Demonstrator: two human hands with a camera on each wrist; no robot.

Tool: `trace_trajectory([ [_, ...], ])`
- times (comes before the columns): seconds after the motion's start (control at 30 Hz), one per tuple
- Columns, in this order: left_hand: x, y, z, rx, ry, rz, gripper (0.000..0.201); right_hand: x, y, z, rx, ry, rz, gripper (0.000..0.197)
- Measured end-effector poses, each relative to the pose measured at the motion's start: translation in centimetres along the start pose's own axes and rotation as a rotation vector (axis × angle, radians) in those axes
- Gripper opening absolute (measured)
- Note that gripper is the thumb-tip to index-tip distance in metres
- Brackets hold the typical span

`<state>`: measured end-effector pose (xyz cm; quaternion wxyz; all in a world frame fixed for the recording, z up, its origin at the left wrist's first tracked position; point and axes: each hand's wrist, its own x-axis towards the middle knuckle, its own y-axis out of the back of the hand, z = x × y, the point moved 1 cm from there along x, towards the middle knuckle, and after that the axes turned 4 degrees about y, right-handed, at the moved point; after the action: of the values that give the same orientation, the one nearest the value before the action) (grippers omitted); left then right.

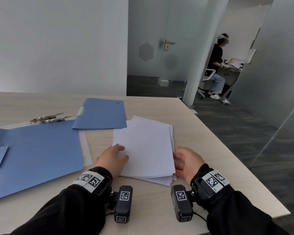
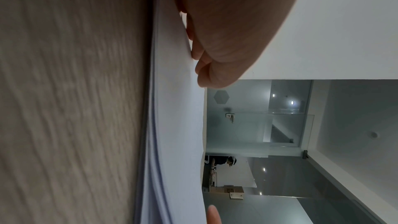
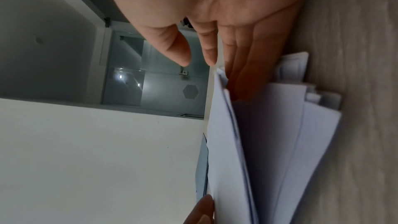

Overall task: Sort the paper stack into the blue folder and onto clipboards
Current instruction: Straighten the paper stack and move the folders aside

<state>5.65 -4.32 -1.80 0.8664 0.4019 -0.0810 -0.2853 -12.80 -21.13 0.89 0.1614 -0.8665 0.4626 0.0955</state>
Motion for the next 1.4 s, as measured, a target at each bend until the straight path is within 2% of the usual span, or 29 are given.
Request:
trace_trajectory([
  [0.47,-0.4,0.3,0.3,-0.001,0.010,0.017,0.040,-1.2,-0.5,-0.9,-0.138,0.055,-0.004,0.014],
  [0.6,-0.6,0.4,0.3,0.002,0.001,0.019,0.041,-1.2,-0.9,-1.1,-0.107,0.088,0.013,0.012],
  [0.67,-0.6,0.4,0.3,-0.008,0.001,0.015,0.041,-0.6,-1.0,-1.0,-0.031,0.061,0.035,0.014],
  [0.8,-0.6,0.5,0.2,-0.026,0.002,-0.002,0.042,1.1,-1.1,-0.4,0.192,-0.124,0.049,0.032],
  [0.87,-0.6,0.5,0.2,-0.034,0.001,-0.011,0.043,1.7,-1.5,-0.4,0.153,-0.147,0.031,0.027],
  [1.0,-0.9,0.7,0.3,-0.058,0.000,-0.016,0.042,2.2,-2.7,-0.4,-0.110,-0.190,-0.021,0.025],
  [1.1,-0.8,0.8,0.0,-0.108,0.002,-0.023,0.041,2.9,-2.3,-0.2,-0.365,-0.106,0.002,0.012],
  [1.17,-0.7,0.8,-0.3,-0.172,-0.002,-0.014,0.042,3.0,-1.2,-0.1,-0.437,-0.040,0.005,0.012],
  [1.4,-1.3,1.3,-0.2,-0.414,0.000,0.043,0.040,-1.2,4.9,-0.6,-0.295,0.152,-0.007,0.023],
])
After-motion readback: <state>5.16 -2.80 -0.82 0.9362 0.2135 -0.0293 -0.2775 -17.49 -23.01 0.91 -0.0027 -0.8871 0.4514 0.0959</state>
